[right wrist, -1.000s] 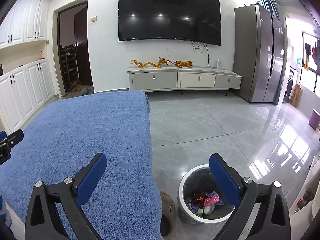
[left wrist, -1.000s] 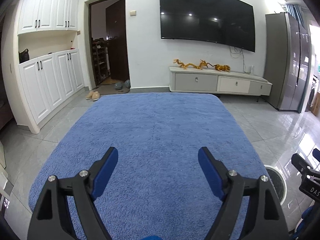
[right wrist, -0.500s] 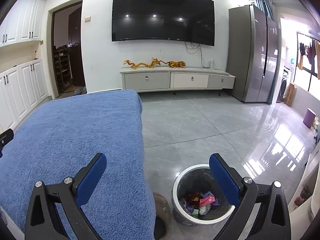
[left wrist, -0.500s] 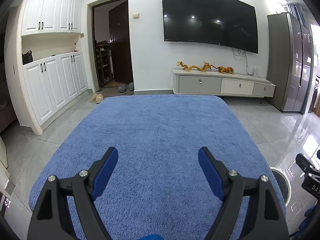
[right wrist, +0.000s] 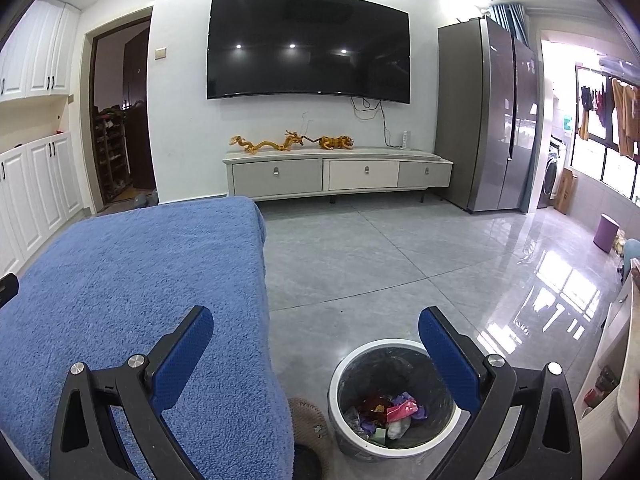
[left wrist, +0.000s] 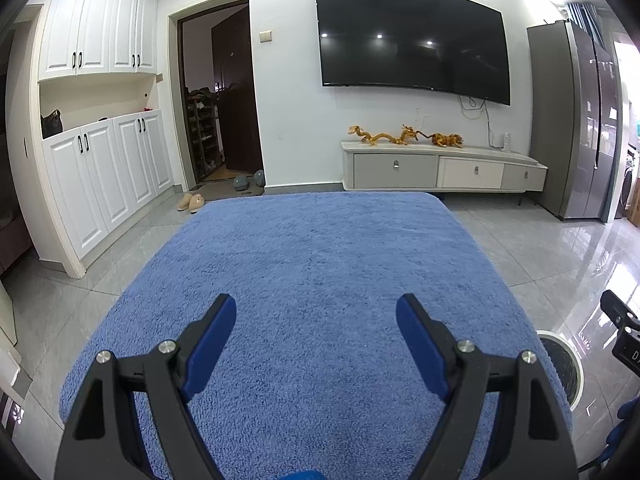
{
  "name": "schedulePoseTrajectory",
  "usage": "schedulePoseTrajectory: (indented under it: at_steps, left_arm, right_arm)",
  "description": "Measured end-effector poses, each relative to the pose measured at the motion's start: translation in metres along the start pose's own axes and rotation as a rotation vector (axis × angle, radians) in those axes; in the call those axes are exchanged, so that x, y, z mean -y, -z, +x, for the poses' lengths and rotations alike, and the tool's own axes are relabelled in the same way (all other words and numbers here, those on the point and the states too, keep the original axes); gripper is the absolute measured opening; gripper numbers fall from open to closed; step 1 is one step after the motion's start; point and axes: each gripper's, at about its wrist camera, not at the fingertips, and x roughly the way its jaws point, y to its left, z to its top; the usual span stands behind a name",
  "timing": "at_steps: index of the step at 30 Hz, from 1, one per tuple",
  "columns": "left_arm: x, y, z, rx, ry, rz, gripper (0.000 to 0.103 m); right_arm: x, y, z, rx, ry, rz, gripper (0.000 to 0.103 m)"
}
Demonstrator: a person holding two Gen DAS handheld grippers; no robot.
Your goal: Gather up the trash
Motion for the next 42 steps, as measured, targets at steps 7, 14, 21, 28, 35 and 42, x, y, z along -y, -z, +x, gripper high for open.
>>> schedulePoseTrajectory:
  at_steps: [7,14,21,28,35,42]
  left_arm:
    - [0.001,0.001,-0.001,0.001,0.005,0.001,0.081]
    - [0.003,0.000,-0.001,-0.005,0.004,0.004,0.082]
    - [0.003,0.001,0.001,-0.010,-0.003,0.007,0.081]
    - [0.003,0.001,0.001,-0.007,-0.008,0.010,0.081]
    - [0.004,0.003,-0.001,0.000,-0.011,0.015,0.082]
    - [0.006,0.004,-0.003,0.001,-0.008,0.023,0.082]
  right_arm:
    - [0.004,0.000,-0.001,0.004,0.011,0.007,0.103]
    - [0.004,0.001,-0.001,0.001,0.019,0.005,0.103]
    - [0.006,0.002,0.002,0.000,0.027,0.003,0.103]
    - [0.009,0.003,0.002,0.002,0.032,0.013,0.103]
    - [0.012,0.003,0.001,0.003,0.037,0.021,0.103]
    - [0.013,0.003,0.001,0.005,0.038,0.023,0.103]
